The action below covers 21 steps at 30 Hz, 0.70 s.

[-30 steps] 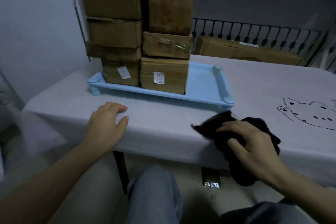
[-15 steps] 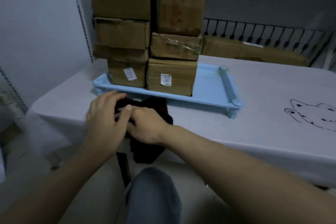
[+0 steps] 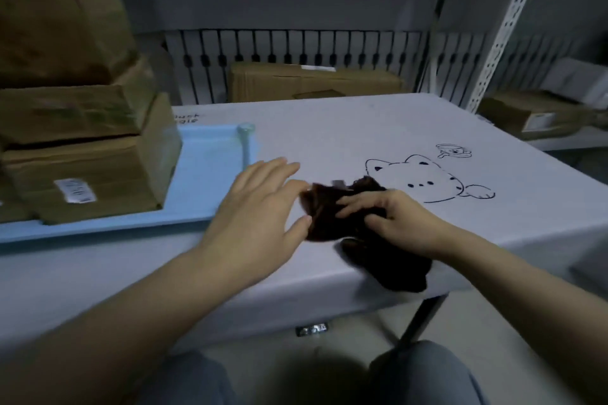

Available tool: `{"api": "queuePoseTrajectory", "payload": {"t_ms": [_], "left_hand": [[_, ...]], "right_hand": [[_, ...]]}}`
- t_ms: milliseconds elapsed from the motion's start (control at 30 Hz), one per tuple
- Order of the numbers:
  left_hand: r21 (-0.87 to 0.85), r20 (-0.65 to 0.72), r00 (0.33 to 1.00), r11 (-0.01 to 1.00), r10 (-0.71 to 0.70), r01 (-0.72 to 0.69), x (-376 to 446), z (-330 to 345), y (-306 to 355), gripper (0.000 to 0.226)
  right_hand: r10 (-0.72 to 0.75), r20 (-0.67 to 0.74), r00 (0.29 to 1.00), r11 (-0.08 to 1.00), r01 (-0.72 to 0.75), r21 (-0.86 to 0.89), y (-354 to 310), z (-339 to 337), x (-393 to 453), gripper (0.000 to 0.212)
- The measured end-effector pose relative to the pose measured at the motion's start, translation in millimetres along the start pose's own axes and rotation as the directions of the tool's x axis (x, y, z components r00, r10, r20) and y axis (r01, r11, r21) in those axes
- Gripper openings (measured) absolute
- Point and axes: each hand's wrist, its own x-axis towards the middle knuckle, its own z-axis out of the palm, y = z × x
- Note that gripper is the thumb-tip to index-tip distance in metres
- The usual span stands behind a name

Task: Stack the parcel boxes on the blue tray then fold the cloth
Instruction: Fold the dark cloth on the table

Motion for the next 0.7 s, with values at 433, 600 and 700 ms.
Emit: {"api": "queuePoseTrajectory", "payload": {"t_ms": [433, 600, 700], "left_hand": [[0.445, 0.642, 0.693, 0.896, -0.328, 0.012, 163, 50, -65, 0.015], [0.521, 0.598, 0.75, 0.848, -0.284, -0.095, 141, 62, -62, 0.035], [0.544, 0.539, 0.795, 0.836, -0.279, -0.075, 134, 67, -62, 0.04]], "right_hand": [[-0.223, 0.279, 0.934, 0.917, 0.298, -0.265, 42, 4, 186, 0.045], [0.068, 0.072, 0.995, 0.926, -0.036, -0.376, 72, -18, 198, 0.045], [0.194, -0.006, 0.981, 0.891, -0.179, -0.417, 68, -22, 200, 0.055]]}}
